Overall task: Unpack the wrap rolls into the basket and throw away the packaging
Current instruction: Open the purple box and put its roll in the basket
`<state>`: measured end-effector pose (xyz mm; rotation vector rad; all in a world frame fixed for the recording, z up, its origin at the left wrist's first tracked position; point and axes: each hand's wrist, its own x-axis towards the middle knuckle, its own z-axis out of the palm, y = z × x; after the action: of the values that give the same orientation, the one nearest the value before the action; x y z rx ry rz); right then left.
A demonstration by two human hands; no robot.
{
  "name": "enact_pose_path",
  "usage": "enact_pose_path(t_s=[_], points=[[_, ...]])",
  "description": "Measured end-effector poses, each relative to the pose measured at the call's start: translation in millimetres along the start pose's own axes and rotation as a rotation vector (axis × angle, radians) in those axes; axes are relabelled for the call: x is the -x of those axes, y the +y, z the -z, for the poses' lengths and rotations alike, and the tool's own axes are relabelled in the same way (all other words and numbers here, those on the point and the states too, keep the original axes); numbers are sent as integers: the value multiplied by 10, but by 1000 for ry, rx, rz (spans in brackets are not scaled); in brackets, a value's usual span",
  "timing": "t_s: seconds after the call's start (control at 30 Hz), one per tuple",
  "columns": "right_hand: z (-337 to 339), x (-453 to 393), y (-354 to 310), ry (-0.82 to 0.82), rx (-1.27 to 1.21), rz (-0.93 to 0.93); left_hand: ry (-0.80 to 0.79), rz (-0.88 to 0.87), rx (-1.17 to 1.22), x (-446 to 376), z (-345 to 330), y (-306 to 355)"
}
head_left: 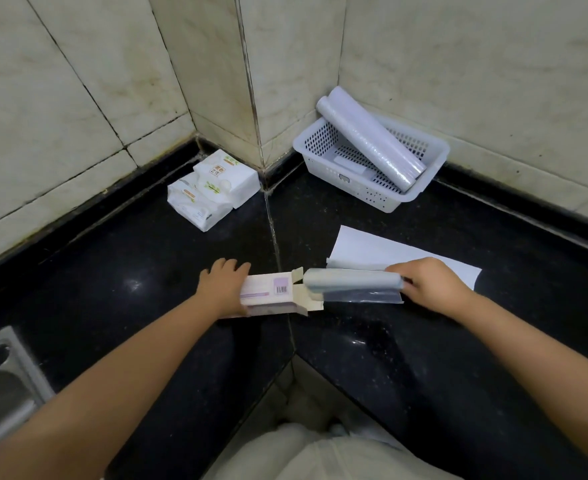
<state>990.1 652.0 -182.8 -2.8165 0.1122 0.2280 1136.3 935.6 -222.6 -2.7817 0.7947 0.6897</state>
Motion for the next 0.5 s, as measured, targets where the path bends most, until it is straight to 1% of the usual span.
enact_pose_path(t_s=[0.03,0.13,0.2,0.23,0.3,0.37,0.4,0.5], points=[[16,2,-14,14,-14,-5,54,-69,26,12,35,95],[48,8,-112,29,-74,0,281,-339,136,57,155,477],[50,13,-201,36,-147,22,339,-462,166,61,239,707],[49,13,-237,38,-184,28,329,-491,156,48,273,784],[60,19,-301,21,-252,10,302,-485,144,20,317,845],[99,6,-344,2,-399,-84,344,-456,154,-23,367,830],[135,-2,-367,-14,-515,-150,404,-462,143,-2,414,820],[209,-40,-383,-17,-875,-292,756,-571,20,21,451,727]])
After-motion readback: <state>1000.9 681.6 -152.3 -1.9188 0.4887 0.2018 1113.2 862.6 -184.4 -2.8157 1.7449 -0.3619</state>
